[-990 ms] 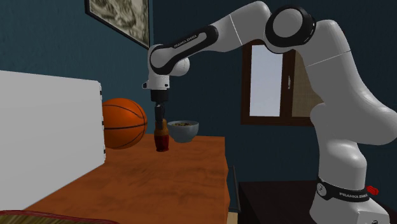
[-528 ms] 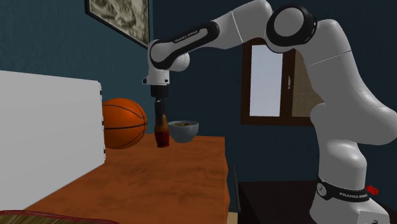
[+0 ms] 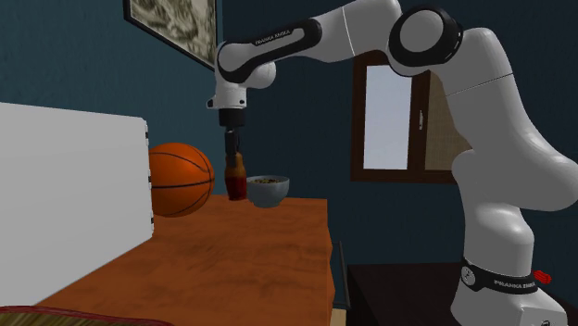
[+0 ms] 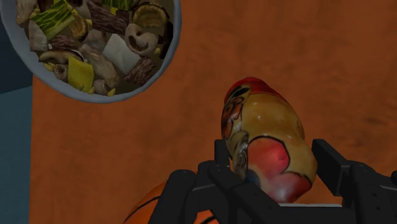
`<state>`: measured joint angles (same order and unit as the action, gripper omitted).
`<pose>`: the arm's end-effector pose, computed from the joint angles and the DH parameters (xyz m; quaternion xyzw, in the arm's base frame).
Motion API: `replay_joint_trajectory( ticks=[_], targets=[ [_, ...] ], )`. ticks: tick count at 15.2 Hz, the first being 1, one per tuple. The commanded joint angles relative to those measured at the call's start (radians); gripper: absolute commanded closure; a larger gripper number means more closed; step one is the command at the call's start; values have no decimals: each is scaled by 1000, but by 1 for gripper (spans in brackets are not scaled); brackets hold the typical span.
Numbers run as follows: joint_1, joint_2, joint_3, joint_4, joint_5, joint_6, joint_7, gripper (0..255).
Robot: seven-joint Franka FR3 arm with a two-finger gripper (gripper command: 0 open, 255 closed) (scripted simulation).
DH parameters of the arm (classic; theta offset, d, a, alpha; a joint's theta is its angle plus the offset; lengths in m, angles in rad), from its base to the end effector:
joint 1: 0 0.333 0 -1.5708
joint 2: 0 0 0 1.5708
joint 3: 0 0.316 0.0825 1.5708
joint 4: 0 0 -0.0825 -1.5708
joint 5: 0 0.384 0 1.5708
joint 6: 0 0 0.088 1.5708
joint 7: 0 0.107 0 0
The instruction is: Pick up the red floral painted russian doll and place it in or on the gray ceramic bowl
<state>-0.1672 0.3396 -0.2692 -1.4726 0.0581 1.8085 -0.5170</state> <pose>0.6113 -0.2535 0.4911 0.9990 0.0411 -0.0036 0.0162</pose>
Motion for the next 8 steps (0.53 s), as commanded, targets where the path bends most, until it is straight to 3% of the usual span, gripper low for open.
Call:
replay_joint_trajectory(
  ticks=[1, 8],
  targets=[
    [0, -2, 0, 24, -1, -26, 2, 255],
    [-6, 6, -2, 130, 1, -124, 0, 255]
  ],
)
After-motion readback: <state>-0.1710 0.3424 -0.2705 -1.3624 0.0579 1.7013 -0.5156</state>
